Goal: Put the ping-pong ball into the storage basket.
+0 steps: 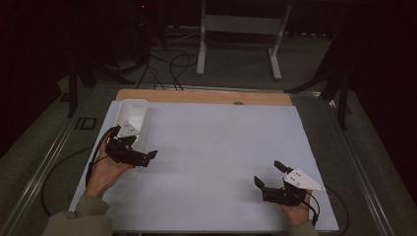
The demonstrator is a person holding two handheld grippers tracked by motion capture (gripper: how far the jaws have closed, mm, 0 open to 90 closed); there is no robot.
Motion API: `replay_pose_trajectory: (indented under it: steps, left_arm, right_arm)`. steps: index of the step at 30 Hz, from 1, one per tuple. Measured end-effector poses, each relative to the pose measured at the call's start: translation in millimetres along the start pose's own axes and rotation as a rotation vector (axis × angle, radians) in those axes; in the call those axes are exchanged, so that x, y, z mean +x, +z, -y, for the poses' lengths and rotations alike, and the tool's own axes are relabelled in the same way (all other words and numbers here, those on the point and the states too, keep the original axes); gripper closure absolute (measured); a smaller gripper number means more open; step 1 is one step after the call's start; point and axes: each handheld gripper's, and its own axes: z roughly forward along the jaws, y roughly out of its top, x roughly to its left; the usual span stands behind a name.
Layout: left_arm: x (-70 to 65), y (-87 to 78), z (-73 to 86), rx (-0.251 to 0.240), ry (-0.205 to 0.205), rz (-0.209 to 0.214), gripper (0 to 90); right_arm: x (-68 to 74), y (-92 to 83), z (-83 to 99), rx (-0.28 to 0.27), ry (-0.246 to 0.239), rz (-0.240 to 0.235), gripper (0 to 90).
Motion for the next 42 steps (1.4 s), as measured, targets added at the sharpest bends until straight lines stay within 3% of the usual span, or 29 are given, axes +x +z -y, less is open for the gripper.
replay_pose_trajectory:
  steps: [10,21,31,42]
  left_arm:
    - [-11.3,-1.2,5.0,-0.039,0.026,0.031,0.3]
    - [-22.5,-5.3,18.2,-0.137,0.047,0.072,0.3]
    - [-32.0,-4.9,30.7,-0.181,0.069,0.100,0.2]
    - [-41.2,-11.9,49.9,-0.265,0.092,0.083,0.2]
  right_arm:
    - [0.5,0.3,-0.1,0.001,0.000,-0.004,8.4]
    - [0.2,0.0,-0.3,0.001,0.004,-0.009,8.4]
    - [-0.4,-0.4,-0.5,-0.004,0.006,-0.009,8.3]
    - [0.0,0.4,-1.0,-0.005,0.006,-0.023,8.3]
